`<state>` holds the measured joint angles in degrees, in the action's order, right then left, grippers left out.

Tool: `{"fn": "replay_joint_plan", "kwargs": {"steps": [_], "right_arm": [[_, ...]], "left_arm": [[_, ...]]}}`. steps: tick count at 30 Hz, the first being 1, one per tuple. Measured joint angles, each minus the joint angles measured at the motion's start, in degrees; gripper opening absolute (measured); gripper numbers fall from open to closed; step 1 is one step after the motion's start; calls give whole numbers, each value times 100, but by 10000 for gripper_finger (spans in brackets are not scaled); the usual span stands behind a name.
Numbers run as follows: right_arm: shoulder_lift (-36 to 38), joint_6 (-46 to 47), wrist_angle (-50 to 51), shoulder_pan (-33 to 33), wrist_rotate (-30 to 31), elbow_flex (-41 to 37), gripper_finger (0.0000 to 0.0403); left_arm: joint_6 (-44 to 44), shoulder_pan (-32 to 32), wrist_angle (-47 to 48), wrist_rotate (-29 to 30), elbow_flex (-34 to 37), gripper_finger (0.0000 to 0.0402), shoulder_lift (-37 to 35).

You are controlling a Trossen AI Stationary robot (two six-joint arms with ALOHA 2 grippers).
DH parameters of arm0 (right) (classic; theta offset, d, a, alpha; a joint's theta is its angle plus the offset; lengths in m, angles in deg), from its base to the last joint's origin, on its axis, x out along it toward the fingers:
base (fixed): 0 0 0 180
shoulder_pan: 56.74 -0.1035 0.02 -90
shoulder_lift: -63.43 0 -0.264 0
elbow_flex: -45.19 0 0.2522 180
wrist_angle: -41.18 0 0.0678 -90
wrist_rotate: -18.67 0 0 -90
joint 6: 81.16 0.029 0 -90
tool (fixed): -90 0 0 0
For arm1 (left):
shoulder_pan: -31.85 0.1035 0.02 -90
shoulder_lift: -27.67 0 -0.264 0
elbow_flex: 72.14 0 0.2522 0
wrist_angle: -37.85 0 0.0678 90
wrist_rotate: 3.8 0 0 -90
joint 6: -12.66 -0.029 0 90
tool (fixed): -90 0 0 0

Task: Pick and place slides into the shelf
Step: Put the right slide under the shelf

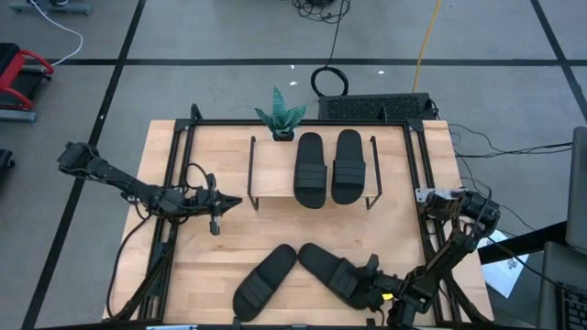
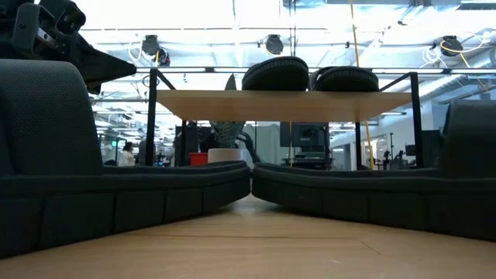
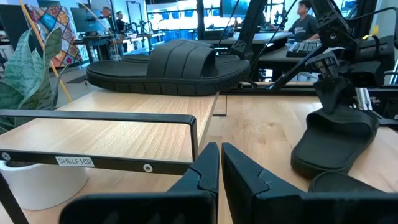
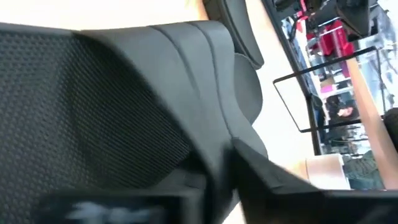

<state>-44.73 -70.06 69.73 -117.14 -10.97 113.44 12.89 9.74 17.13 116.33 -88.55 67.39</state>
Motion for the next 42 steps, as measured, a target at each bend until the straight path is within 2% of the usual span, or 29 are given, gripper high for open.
{"fn": "replay_joint_plan", "kwargs": {"steps": [2, 10, 16, 21, 29, 34, 42], "right_arm": [[138, -25, 17, 2, -61, -4, 19], [935, 73, 503, -73, 7, -10, 6], [1222, 528, 1661, -150, 686, 217, 3], [1169, 1897, 3496, -104, 582, 724, 3], [1146, 5186, 5874, 25, -232, 862, 1], [1145, 6177, 6090, 237, -134, 802, 1], [859, 6175, 5683, 881, -59, 801, 1]], "left_arm": [[13, 0, 0, 0, 0, 19, 2], [61, 0, -2, 0, 0, 19, 2], [77, 0, -2, -2, 0, 19, 0], [77, 0, 13, -2, 0, 19, 2], [72, 0, 44, -2, 0, 19, 2], [70, 0, 44, -2, 0, 19, 1], [56, 0, 44, -2, 0, 19, 2]]}}
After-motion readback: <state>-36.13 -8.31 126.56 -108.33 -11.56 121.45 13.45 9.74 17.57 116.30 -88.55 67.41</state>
